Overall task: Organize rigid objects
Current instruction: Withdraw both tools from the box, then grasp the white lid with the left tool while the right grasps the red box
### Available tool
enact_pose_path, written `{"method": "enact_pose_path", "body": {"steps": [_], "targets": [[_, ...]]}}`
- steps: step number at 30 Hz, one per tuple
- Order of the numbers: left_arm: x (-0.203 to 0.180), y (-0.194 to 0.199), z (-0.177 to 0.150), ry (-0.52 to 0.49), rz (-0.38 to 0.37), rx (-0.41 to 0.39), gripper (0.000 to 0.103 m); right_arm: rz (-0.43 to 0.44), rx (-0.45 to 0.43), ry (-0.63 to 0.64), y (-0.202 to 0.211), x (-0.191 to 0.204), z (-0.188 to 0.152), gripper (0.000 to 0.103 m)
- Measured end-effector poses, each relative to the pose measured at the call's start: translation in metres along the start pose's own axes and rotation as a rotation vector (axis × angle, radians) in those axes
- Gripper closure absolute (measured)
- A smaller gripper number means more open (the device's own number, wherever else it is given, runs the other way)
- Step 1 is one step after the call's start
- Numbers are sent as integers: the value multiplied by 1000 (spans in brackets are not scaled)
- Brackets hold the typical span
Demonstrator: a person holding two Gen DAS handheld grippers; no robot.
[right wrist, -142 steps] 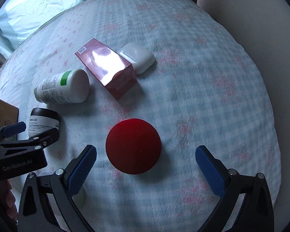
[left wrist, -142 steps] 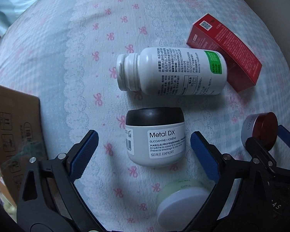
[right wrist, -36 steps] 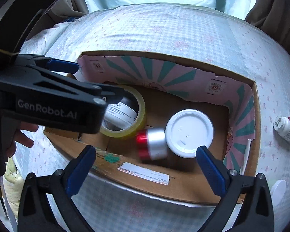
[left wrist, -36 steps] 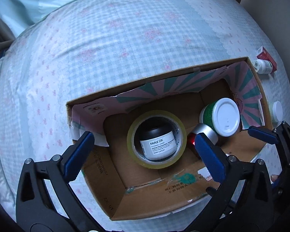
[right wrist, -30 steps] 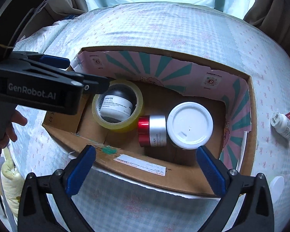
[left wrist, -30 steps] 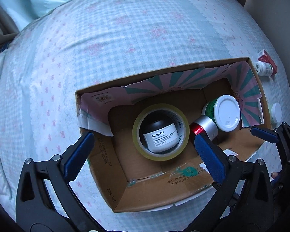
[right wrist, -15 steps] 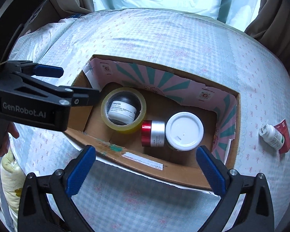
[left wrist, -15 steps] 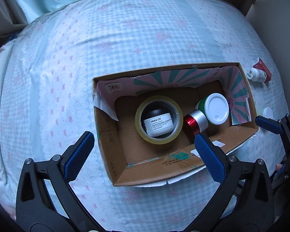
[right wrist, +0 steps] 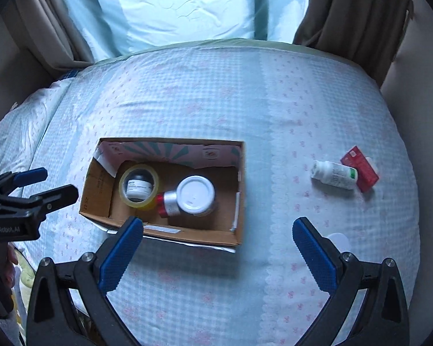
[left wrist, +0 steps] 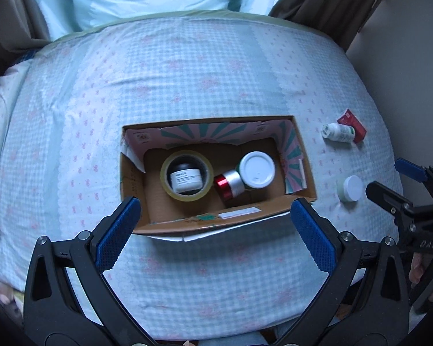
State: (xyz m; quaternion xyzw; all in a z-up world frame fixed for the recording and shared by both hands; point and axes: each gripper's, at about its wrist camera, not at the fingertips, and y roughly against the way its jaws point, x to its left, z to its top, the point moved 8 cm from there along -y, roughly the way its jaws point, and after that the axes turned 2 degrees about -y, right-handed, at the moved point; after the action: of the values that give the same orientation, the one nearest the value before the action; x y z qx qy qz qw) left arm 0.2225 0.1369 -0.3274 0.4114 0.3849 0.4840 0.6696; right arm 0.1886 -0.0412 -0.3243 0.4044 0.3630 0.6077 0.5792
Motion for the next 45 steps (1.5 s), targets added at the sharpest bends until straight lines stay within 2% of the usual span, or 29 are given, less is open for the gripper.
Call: {"method": "enact_pose_path", "body": {"steps": [7, 11, 14, 18, 24, 31, 34, 37, 45], "targets": [[-93, 18, -4, -47, 23, -57, 0, -56, -39, 32, 30, -92, 7, 0], [-150, 21, -9, -46, 49, -70, 0, -50, -47, 93, 40, -142, 11, 0], [-199, 17, -12, -49, 28, -77, 0, -41, -44, 138, 42, -179, 18, 0], [-264, -13, -26, -89, -32, -39, 0, -56, -8, 197, 29, -227, 32, 0], [-338, -94, -59, -217, -62, 74, 0, -70, 45, 323, -17, -278, 61, 0], [-370, -190, -91, -295, -65, 165, 0, -78, 135, 485, -94, -298, 82, 0], [-373, -220, -98, -292, -68, 164, 0, -49, 192, 552, -129, -297, 80, 0], [-376, -247, -105, -305, -51, 162, 0, -55, 240, 636, -162, -295, 74, 0], [-392, -277, -105, -345, -37, 114, 0, -76, 307, 793, -216, -286, 63, 4]]}}
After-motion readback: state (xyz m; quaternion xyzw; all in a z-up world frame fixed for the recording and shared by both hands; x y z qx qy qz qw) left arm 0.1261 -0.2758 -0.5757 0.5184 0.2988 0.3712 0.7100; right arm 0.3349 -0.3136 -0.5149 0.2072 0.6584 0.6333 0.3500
